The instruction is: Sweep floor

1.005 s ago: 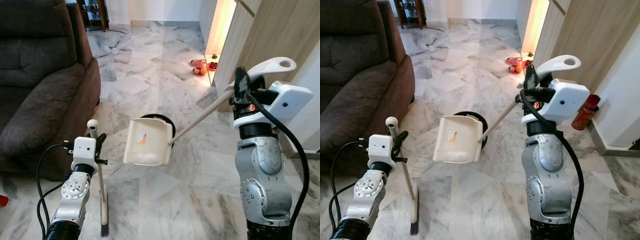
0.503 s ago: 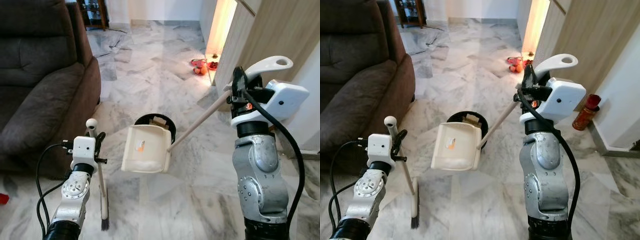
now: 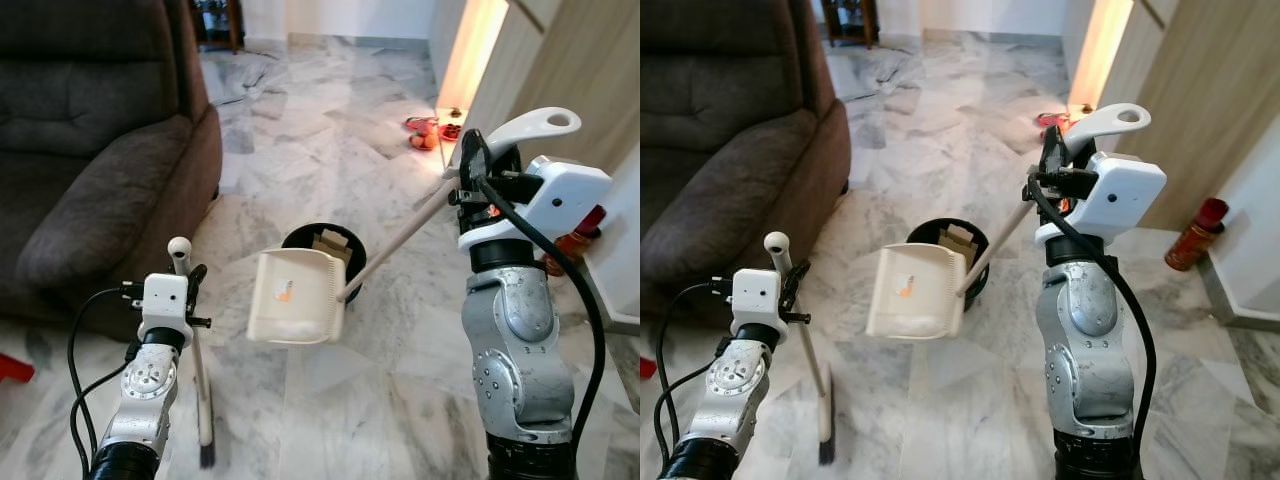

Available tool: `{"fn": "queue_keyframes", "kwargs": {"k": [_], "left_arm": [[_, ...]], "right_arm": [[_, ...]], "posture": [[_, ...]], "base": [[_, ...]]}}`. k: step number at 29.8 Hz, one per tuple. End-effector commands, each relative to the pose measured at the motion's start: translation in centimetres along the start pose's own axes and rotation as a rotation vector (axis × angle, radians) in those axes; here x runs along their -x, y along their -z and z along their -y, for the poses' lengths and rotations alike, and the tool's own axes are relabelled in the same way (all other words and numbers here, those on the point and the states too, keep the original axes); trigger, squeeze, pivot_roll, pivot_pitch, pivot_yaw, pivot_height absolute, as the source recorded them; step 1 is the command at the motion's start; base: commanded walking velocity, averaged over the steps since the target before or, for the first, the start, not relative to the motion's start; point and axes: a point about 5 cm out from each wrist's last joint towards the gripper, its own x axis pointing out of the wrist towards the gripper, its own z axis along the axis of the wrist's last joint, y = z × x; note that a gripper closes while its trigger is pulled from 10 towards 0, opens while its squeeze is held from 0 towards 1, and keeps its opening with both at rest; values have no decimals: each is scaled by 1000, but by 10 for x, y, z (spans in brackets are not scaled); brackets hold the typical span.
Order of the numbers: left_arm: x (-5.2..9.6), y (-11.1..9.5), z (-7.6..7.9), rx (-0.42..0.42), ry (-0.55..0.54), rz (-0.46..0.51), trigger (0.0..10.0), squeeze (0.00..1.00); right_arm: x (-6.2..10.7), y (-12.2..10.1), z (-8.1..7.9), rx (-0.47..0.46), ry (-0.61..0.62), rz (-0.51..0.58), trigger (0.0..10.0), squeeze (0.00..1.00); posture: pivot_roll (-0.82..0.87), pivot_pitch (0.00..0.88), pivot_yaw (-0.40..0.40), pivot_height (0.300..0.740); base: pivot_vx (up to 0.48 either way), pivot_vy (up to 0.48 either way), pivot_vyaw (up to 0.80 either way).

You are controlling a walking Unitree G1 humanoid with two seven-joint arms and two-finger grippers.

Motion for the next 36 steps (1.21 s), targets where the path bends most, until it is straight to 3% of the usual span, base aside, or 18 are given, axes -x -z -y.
{"fn": "queue_keyframes", "kwargs": {"k": [1, 10, 21, 36], "left_arm": [[-3, -9, -3, -27, -5, 54, 10000, 0], [-4, -11, -3, -26, -6, 58, 10000, 0], [-4, -11, -3, -27, -8, 62, 10000, 0], [-7, -15, -4, -28, -14, 79, 10000, 0]], "right_arm": [[-3, -11, -6, -36, -23, 58, 10000, 0], [-3, -10, -7, -26, -29, 55, 10000, 0], [-4, -10, -7, -45, -24, 57, 10000, 0], [-8, -31, 3, -29, 69, 195, 10000, 0]], "posture": [[-24, 77, -2, 740], [-26, 77, -3, 740], [-24, 71, -3, 740], [-23, 61, -1, 740]], "base": [[289, 0, 0], [302, 0, 379], [303, 0, 0], [303, 0, 0]]}}
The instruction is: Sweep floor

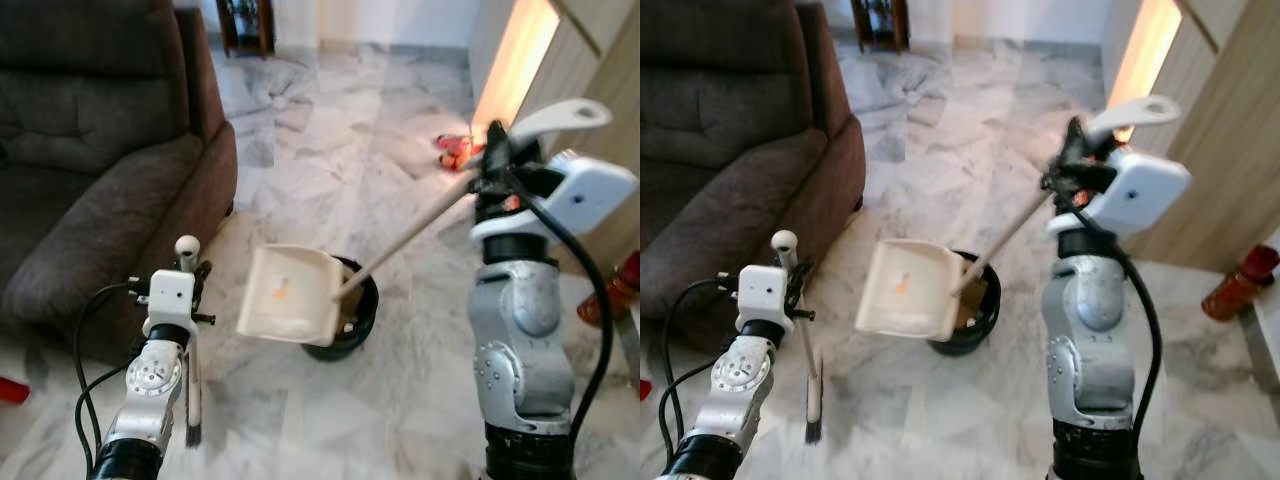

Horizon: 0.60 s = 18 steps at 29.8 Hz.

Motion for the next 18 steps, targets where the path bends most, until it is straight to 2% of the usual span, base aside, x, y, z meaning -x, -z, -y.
{"fn": "queue_keyframes", "kwargs": {"k": [1, 18], "left_arm": [[-2, -6, -7, -6, -23, 31, 10000, 0], [-2, -6, -8, -6, -34, 37, 10000, 0]], "right_arm": [[-2, -20, -9, -45, -23, 106, 10000, 0], [-1, -19, -19, -63, -73, 100, 10000, 0]], "posture": [[-23, 61, -1, 740], [-19, 64, -5, 740]], "base": [[304, 0, 0], [302, 0, 0]]}}
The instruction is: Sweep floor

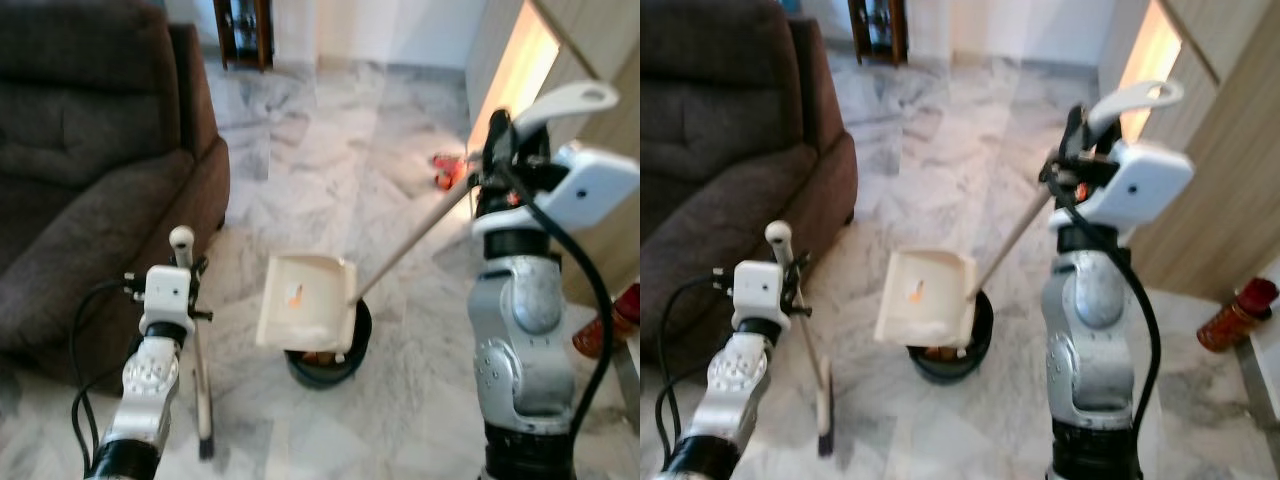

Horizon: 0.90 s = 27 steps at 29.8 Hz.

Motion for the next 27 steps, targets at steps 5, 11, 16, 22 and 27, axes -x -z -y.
{"fn": "queue_keyframes", "kwargs": {"k": [5, 11, 16, 22, 27], "left_arm": [[-6, -13, 1, -5, -3, 62, 10000, 0], [-6, -13, 1, -5, -3, 62, 10000, 0], [-6, -13, 1, -5, -5, 63, 10000, 0], [-6, -13, 1, -6, -4, 65, 10000, 0], [-6, -14, 1, -2, -5, 73, 10000, 0]], "right_arm": [[-2, -17, -4, -43, -11, 84, 10000, 0], [-2, -16, -5, -46, -17, 81, 10000, 0], [-1, -16, -7, -48, -26, 76, 10000, 0], [-2, -16, -7, -51, -27, 76, 10000, 0], [-2, -18, -11, -22, -52, 92, 10000, 0]], "posture": [[-19, 69, -7, 740], [-19, 69, -7, 740], [-18, 74, -8, 740], [-19, 76, -6, 740], [-18, 76, -6, 740]], "base": [[303, 0, 0], [305, 0, 0], [303, 0, 0], [303, 0, 0], [175, 0, 0]]}}
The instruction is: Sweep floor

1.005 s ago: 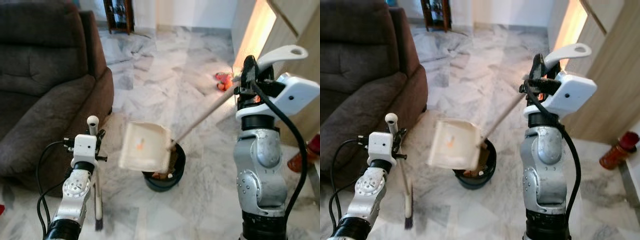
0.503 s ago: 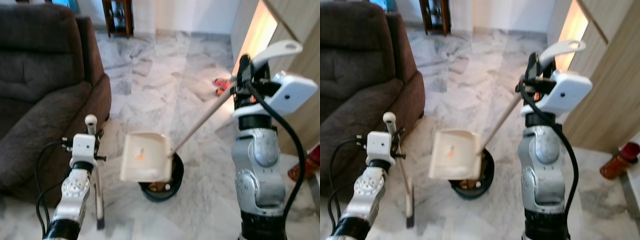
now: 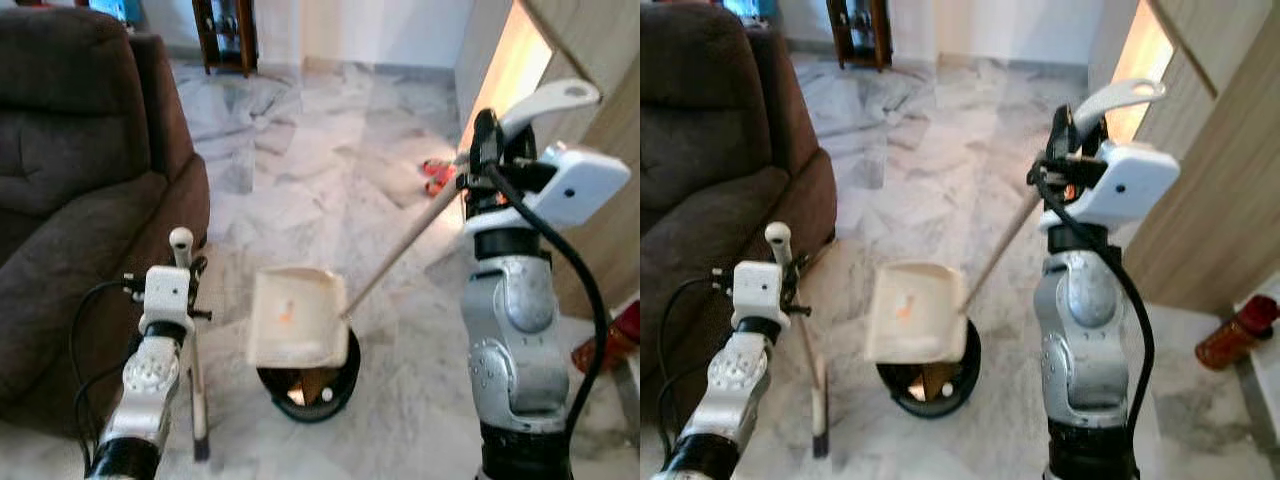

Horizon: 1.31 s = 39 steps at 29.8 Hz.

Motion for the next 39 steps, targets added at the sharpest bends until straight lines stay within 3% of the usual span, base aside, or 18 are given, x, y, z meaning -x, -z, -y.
{"fn": "queue_keyframes", "kwargs": {"k": [1, 13, 21, 27, 32, 36, 39], "left_arm": [[-5, -13, -1, -2, -3, 67, 10000, 0], [-5, -13, 1, 1, 6, 72, 10000, 0], [-5, -14, 2, 5, 10, 75, 10000, 0], [-5, -14, 3, 4, 18, 77, 10000, 0], [-4, -14, 3, 5, 20, 78, 10000, 0], [-4, -14, 4, 7, 23, 79, 10000, 0], [-4, -14, 4, 5, 25, 79, 10000, 0]], "right_arm": [[-2, -19, -7, -26, -29, 100, 10000, 0], [3, -18, -27, 101, -176, 136, 10000, 0], [14, -19, -54, 74, -284, 158, 10000, 0], [31, -16, -89, 99, -442, 185, 10000, 0], [38, -18, -101, 90, -486, 204, 10000, 0], [55, -15, -125, 223, -654, 284, 10000, 0], [61, -16, -132, 229, -682, 304, 10000, 0]], "posture": [[-18, 76, -6, 740], [-18, 76, -5, 740], [-18, 76, -5, 740], [-16, 71, -6, 740], [-16, 68, -6, 740], [-18, 70, -6, 740], [-18, 70, -6, 740]], "base": [[0, 0, 0], [0, 0, 0], [0, 0, 0], [0, 0, 0], [0, 0, 0], [0, 0, 0], [0, 0, 0]]}}
